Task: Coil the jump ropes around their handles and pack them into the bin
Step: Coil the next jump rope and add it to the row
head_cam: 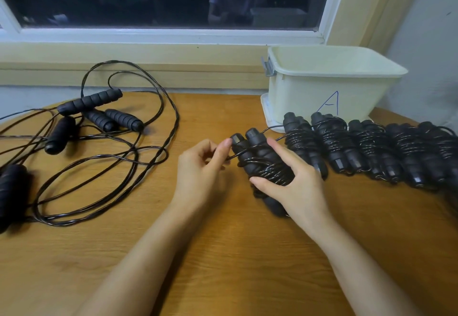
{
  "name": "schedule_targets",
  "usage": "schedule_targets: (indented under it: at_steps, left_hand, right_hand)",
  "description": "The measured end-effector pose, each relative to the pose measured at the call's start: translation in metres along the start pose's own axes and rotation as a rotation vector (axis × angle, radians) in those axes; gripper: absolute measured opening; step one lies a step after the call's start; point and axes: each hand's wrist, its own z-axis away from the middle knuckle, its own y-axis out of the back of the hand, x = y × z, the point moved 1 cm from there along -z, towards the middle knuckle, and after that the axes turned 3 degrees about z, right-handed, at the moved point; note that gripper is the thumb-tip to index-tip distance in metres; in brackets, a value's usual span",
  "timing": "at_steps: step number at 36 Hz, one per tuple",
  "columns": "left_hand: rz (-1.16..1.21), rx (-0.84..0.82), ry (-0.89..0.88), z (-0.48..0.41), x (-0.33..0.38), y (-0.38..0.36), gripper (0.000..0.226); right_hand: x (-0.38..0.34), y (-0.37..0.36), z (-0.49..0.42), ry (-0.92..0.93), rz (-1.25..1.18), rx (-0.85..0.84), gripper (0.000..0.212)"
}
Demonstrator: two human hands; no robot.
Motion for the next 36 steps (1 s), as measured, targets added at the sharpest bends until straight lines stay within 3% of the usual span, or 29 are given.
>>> schedule_targets:
  at_steps: [3,6,8,13,19,22,29,32,36]
  left_hand:
    - [0.327,-0.059,0.175,-0.003,0.001,-0.001,0.043]
    - [0.48,-0.084,0.272,-0.003,0.006,0.0,0.041]
    - [0.508,-0.054,0.287,-0.003,0.006,0.0,0.027]
    - [0.521,-0.009,0.312,-0.003,0.004,-0.003,0.027]
    - [0.539,0.002,0.398,-0.005,0.007,0.005,0.03]
    - [0.603,-0.04,0.493,-0.008,0.01,0.007,0.036]
    - [0.99,-0.175,0.75,-0.009,0.011,0.008,0.018]
    - [1.11,-0.215,0.738,-0.006,0.013,0.002,0.013]
    - [1.175,-0.17,0.707,-0.002,0.013,-0.007,0.028]
  right_hand:
    - [-0.003,-0.001,0.002,0.023,-0.053,-0.043,0.077]
    - [-0.005,-0.002,0.004,0.067,-0.082,-0.08,0.077]
    - [-0.008,-0.004,0.005,0.118,0.014,-0.077,0.075]
    - [-0.016,-0.007,0.011,0.169,0.383,-0.049,0.085]
    - [-0.02,-0.013,0.014,0.314,0.485,0.082,0.083]
    - [-0.02,-0.012,0.016,0.376,0.46,0.131,0.08]
    - [-0.021,-0.013,0.016,0.404,0.336,0.191,0.075]
    - [-0.022,-0.011,0.015,0.351,0.254,0.204,0.074]
    - [-0.021,-0.011,0.014,0.283,0.099,0.183,0.075]
